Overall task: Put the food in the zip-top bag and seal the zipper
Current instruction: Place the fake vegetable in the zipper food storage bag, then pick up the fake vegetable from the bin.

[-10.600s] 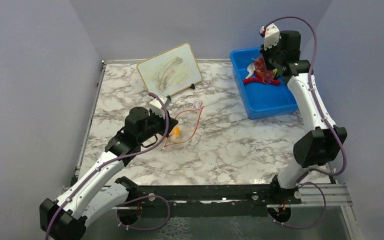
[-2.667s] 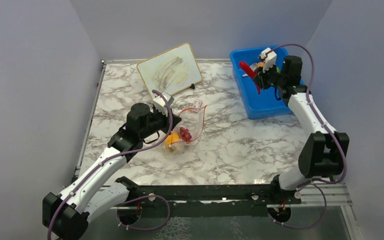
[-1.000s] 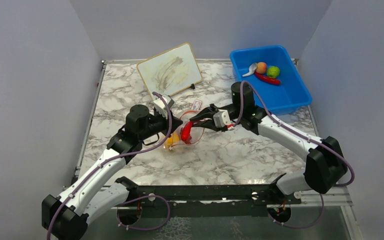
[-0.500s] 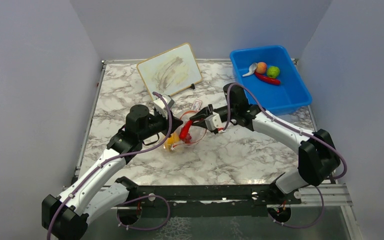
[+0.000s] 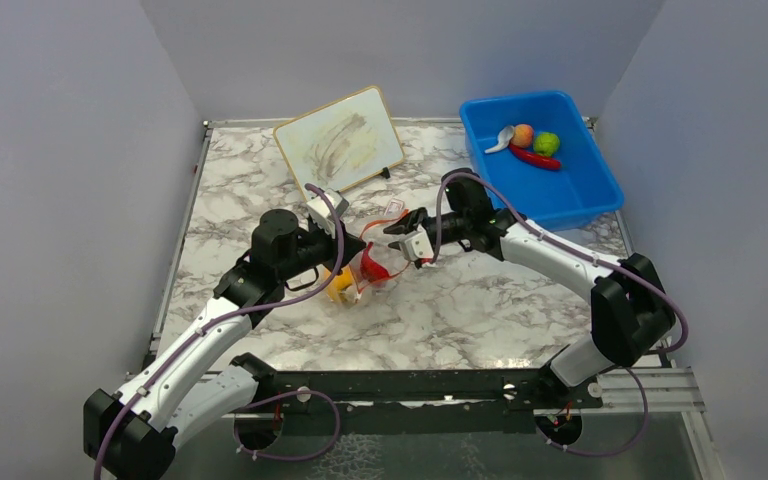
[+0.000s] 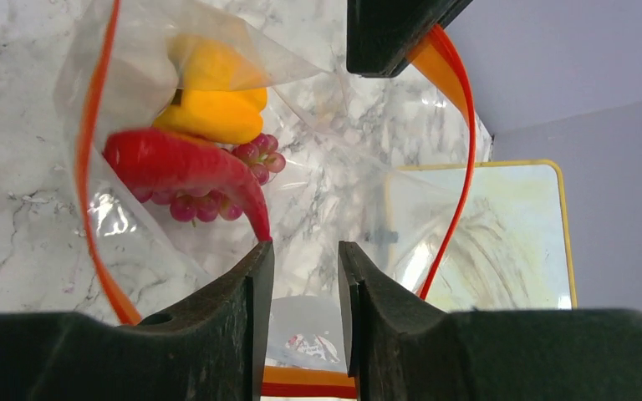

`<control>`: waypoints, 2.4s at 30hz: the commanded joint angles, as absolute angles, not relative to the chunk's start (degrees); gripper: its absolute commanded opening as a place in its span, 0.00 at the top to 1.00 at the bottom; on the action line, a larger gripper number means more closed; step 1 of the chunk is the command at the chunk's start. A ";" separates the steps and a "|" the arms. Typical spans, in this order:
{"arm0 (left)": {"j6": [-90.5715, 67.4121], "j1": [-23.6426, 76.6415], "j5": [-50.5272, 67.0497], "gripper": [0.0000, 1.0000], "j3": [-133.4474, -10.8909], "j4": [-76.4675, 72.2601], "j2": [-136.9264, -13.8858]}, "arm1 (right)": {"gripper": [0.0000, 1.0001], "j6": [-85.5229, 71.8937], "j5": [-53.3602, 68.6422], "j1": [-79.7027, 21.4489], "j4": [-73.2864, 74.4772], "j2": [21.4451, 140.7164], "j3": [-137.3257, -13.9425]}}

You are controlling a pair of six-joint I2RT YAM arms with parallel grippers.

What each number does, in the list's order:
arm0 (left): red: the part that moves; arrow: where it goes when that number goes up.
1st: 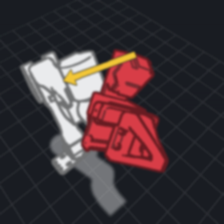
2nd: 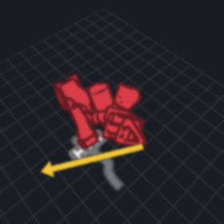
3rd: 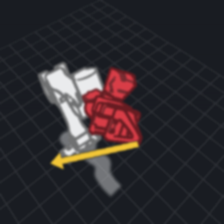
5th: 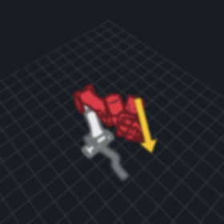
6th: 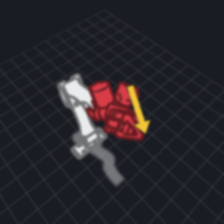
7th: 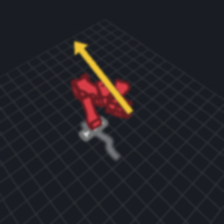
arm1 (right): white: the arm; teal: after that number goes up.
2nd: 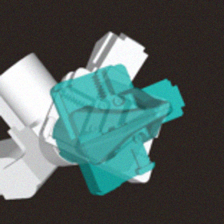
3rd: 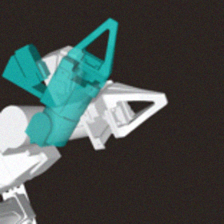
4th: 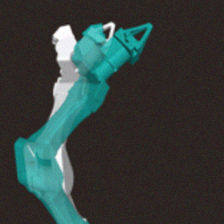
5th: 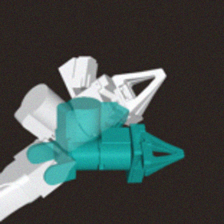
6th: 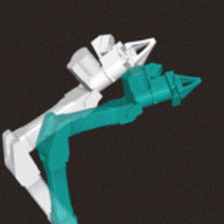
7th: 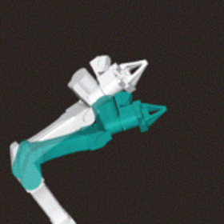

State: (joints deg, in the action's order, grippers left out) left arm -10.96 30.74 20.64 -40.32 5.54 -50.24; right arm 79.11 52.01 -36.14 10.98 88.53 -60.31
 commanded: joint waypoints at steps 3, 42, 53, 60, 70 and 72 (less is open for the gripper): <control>-10.63 30.48 21.85 1.00 -39.72 3.73 -49.48 | 0.63 75.21 48.86 -36.81 11.01 86.47 -60.65; -10.39 30.51 19.89 1.00 -39.81 4.64 -48.19 | 0.48 -3.89 -10.91 -29.30 10.95 83.71 -78.41; -10.46 30.50 20.23 1.00 -39.72 4.67 -47.52 | 0.47 8.34 -10.06 -14.45 17.99 95.72 -84.17; -10.37 30.49 19.69 1.00 -39.64 4.70 -47.42 | 0.46 17.57 -11.32 -9.49 25.96 107.76 -91.31; -9.95 30.51 19.14 1.00 -39.65 5.00 -47.38 | 0.45 24.61 -7.27 -2.05 23.47 114.80 -94.11; -9.93 30.50 19.07 1.00 -39.68 4.93 -47.47 | 0.45 24.79 -7.39 -1.39 24.95 117.68 -96.77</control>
